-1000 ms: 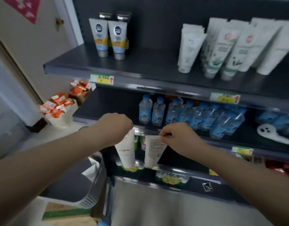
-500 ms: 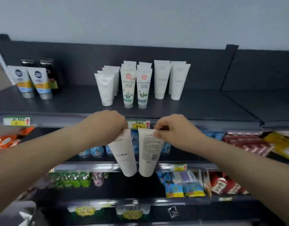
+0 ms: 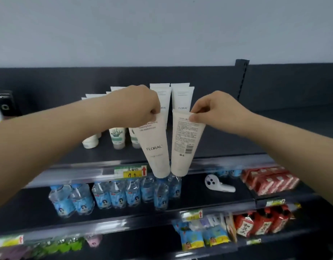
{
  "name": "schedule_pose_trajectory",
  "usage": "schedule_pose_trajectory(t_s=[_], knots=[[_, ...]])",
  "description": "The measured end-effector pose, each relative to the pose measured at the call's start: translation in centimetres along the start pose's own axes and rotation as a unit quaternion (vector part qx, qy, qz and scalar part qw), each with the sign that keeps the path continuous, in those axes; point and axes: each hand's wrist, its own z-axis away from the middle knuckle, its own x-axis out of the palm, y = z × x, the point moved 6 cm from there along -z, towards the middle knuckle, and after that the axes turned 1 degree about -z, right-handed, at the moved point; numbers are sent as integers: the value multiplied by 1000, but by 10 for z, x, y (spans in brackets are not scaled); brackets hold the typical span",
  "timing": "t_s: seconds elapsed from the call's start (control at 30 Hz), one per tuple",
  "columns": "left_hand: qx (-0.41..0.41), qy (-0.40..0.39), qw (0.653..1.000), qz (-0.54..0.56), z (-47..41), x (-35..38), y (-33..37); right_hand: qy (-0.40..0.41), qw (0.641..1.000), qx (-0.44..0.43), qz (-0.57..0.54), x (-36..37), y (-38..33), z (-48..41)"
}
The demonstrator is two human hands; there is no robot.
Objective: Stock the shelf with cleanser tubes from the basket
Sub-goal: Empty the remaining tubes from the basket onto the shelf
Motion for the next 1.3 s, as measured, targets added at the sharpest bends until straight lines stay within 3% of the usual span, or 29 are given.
schedule_pose_trajectory(t_s=[0.5, 0.9, 1.3], knots=[[66, -17, 997, 44, -141, 10, -53, 53, 993, 101, 41, -11, 60, -117], [100, -14, 994, 42, -180, 40, -61, 46, 979, 184, 74, 8, 76, -149], [114, -28, 993, 20, -189, 42, -54, -34, 970, 213, 109, 9, 63, -159]])
